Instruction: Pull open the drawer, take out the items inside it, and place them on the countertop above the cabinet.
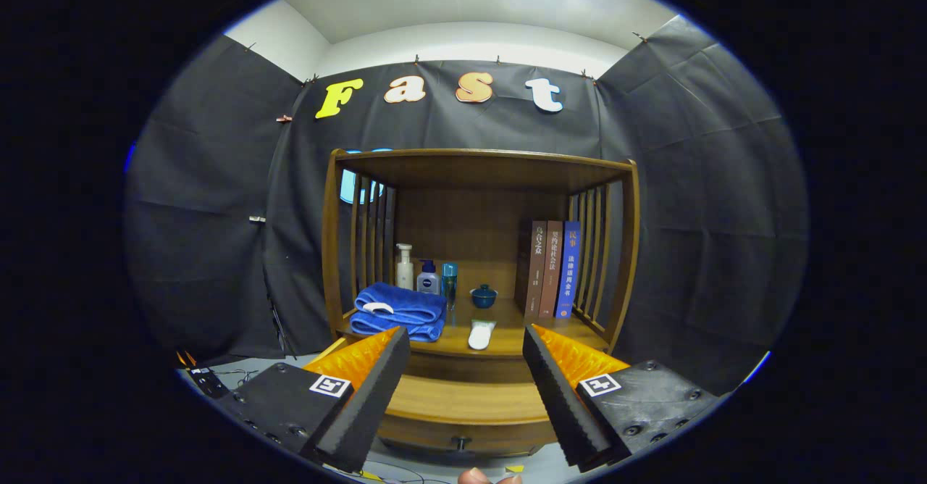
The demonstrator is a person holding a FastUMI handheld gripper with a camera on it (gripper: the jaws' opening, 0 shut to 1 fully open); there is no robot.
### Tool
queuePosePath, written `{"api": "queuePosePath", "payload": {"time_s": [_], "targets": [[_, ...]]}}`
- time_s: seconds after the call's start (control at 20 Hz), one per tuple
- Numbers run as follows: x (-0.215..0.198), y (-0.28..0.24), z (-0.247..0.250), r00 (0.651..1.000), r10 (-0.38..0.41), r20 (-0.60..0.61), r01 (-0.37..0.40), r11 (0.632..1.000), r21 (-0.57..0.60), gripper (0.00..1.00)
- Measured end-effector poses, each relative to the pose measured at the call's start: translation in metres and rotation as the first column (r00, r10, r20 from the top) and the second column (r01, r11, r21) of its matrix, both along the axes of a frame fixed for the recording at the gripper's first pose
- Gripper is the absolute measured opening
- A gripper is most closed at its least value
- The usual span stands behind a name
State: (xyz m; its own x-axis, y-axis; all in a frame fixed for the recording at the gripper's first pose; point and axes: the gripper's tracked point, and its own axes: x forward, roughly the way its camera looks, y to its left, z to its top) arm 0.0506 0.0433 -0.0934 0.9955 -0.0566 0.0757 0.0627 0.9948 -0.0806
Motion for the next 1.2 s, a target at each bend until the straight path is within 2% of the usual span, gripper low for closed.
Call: {"api": "queuePosePath", "payload": {"time_s": [0.2, 0.35, 0.55, 0.9, 1.2], "targets": [[-0.016, 0.012, -0.064, 1.000, 0.001, 0.025, -0.001, 1.000, 0.015, 0.99], [-0.004, 0.005, -0.129, 0.997, -0.032, -0.068, 0.035, 0.998, 0.044, 0.99], [0.015, -0.012, -0.187, 0.984, -0.079, -0.160, 0.089, 0.994, 0.059, 0.99], [0.046, -0.020, -0.212, 0.980, -0.085, -0.181, 0.092, 0.995, 0.027, 0.99], [0.052, -0.017, -0.209, 0.980, -0.061, -0.192, 0.071, 0.996, 0.046, 0.99]]}}
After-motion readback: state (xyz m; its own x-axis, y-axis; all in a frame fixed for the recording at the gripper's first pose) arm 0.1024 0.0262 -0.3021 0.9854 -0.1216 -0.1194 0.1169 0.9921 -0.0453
